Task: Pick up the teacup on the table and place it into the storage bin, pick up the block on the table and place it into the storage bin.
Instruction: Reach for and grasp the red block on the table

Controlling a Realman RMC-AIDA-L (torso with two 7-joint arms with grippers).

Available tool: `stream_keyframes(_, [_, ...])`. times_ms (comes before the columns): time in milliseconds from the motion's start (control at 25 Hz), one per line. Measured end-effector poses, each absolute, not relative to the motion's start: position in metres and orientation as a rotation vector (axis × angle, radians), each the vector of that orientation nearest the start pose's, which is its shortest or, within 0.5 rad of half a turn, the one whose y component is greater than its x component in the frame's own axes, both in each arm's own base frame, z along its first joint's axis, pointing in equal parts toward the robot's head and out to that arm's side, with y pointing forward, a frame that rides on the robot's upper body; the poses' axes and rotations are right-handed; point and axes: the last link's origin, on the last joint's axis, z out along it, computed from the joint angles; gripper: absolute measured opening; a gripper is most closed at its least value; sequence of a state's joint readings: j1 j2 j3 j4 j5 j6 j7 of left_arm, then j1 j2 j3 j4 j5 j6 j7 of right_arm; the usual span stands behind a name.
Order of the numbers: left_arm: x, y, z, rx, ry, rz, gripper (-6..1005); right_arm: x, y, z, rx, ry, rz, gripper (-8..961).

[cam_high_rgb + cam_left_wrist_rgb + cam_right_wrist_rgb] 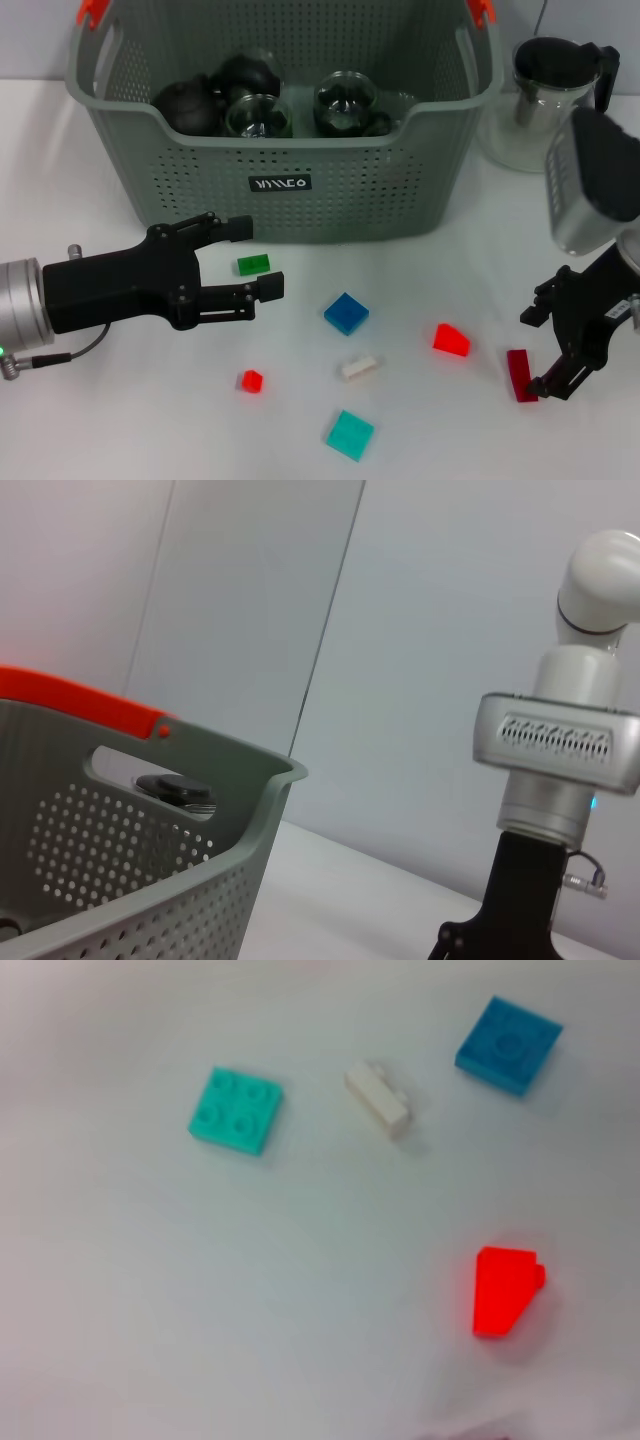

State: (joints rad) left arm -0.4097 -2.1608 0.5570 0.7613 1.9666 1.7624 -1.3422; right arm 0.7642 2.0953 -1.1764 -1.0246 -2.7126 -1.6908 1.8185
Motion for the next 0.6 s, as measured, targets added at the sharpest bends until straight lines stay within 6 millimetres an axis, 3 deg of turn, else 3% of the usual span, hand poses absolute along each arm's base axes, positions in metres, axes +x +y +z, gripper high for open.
stream_keyframes(360, [-0.265,0.284,0.005,-2.652,-0.632,-0.972,919,0.202,0.355,-0.035,-2.999,0.114,-0.933,941])
stream_keyframes(600, [-0.265,0.284,0.005,-2.651,-0.638,-0.973,918,0.203,0.35,-0.042,-3.005,0.073,-0.97,941])
